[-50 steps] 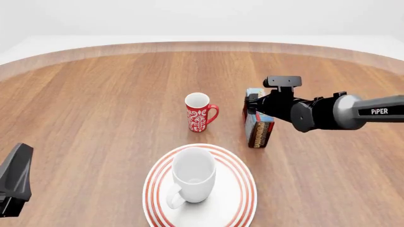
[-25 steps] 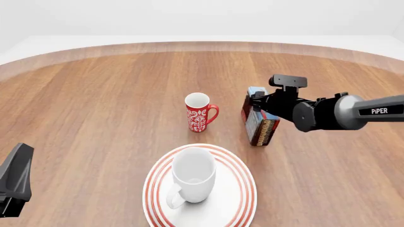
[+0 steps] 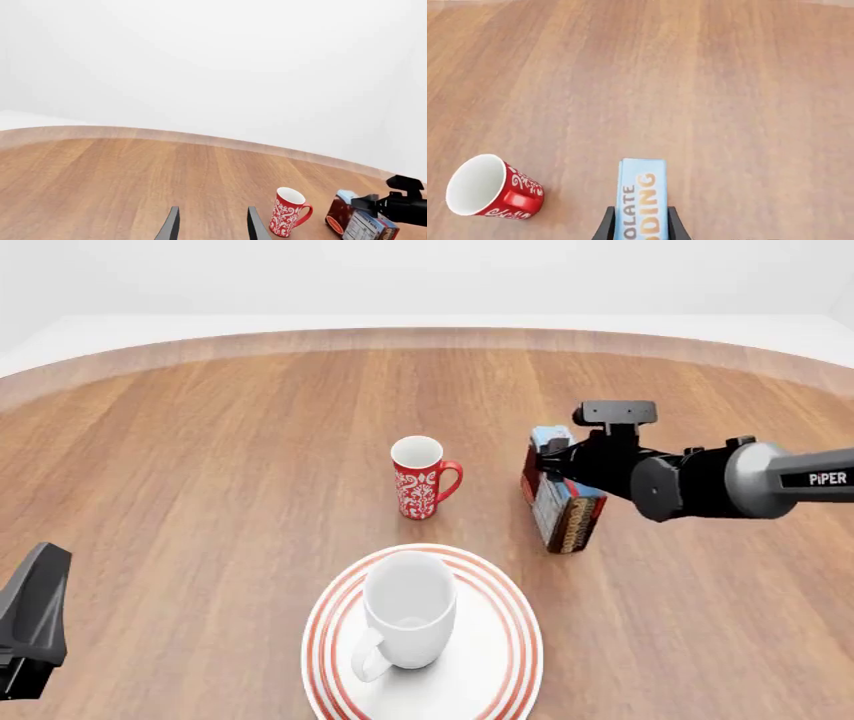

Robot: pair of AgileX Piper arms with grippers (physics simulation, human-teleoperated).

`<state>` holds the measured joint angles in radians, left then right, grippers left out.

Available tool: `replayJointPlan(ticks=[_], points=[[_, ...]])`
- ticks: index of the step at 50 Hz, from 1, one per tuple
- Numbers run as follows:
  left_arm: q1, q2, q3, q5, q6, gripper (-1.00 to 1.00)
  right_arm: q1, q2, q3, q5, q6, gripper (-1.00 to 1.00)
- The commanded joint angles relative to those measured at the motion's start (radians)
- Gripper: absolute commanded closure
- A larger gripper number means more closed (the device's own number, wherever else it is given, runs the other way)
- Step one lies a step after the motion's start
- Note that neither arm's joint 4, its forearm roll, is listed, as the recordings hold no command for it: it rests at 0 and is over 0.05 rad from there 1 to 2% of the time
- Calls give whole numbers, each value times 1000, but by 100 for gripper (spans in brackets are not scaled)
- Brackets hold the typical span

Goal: Pick up the white mug and put it on the plate, and put the chocolate pudding to the right of the plate.

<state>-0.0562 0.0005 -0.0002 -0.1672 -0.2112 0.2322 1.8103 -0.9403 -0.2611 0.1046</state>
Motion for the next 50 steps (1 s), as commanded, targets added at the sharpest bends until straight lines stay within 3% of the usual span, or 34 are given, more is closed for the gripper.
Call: replayJointPlan(ticks=[1,50], points=[[0,2,-1,-1,-1,-100,-7,-72,20,37,-13,100],[-6,0,0,0,5,-100,-50,-486,212,165,-2,100]])
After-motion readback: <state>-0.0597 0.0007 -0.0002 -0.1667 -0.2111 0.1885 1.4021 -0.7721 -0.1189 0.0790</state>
